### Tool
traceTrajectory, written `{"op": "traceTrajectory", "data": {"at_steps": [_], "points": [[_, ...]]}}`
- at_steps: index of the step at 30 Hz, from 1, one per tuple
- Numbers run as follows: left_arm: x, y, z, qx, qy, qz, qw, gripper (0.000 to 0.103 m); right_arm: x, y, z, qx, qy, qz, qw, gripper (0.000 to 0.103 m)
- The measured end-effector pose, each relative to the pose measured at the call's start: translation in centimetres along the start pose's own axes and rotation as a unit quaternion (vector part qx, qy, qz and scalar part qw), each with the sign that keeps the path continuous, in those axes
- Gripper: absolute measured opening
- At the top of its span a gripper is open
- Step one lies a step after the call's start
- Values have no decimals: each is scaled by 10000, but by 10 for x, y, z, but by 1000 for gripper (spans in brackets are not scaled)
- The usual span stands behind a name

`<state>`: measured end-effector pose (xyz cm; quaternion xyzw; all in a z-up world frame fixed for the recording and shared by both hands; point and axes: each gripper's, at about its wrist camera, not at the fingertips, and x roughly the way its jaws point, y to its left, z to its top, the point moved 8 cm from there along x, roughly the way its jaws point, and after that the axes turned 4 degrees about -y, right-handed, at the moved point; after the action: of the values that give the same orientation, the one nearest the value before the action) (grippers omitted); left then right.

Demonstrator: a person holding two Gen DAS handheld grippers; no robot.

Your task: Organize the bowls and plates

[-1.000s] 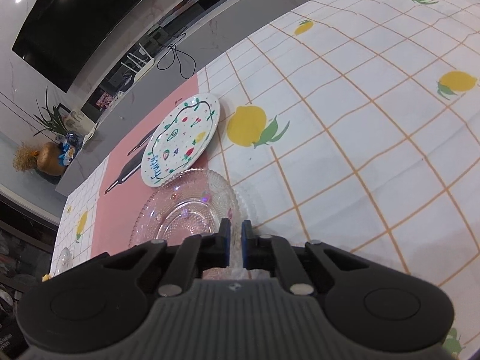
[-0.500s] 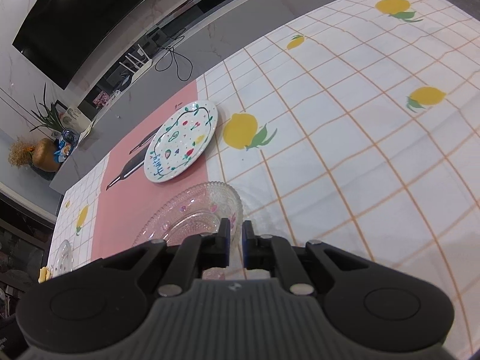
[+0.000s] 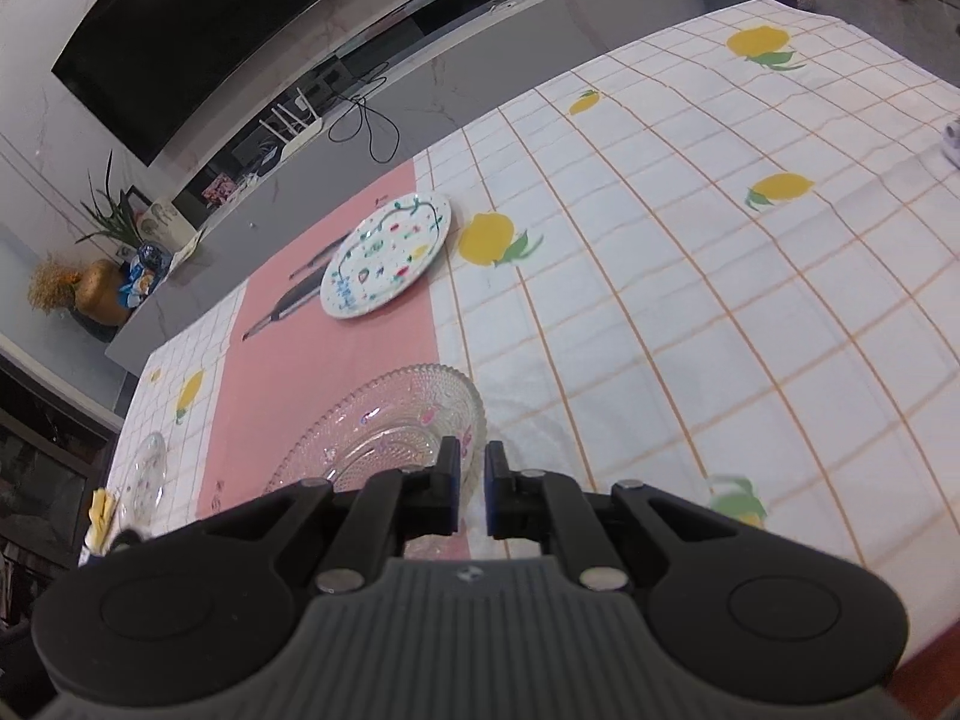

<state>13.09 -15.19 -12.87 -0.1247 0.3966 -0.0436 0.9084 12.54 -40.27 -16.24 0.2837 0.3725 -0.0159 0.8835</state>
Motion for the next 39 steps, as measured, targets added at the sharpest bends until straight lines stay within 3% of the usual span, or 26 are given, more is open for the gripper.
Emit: {"op": "traceTrajectory", "data": {"at_steps": [13, 30, 35, 39], "points": [[-2, 12, -39, -47, 226, -199, 9995, 13, 0, -20, -40, 12, 197, -246, 9995, 6], [6, 7, -50, 300, 300, -158, 9990, 14, 9, -28, -48, -58, 285, -458, 9985, 9], [5, 8, -48, 257, 323, -194, 9990, 22, 6, -25, -45, -118, 212, -476, 9986, 13], [-2, 6, -41, 409, 149, -157, 9989, 28, 0, -20, -42, -264, 103, -526, 9982, 26]]}}
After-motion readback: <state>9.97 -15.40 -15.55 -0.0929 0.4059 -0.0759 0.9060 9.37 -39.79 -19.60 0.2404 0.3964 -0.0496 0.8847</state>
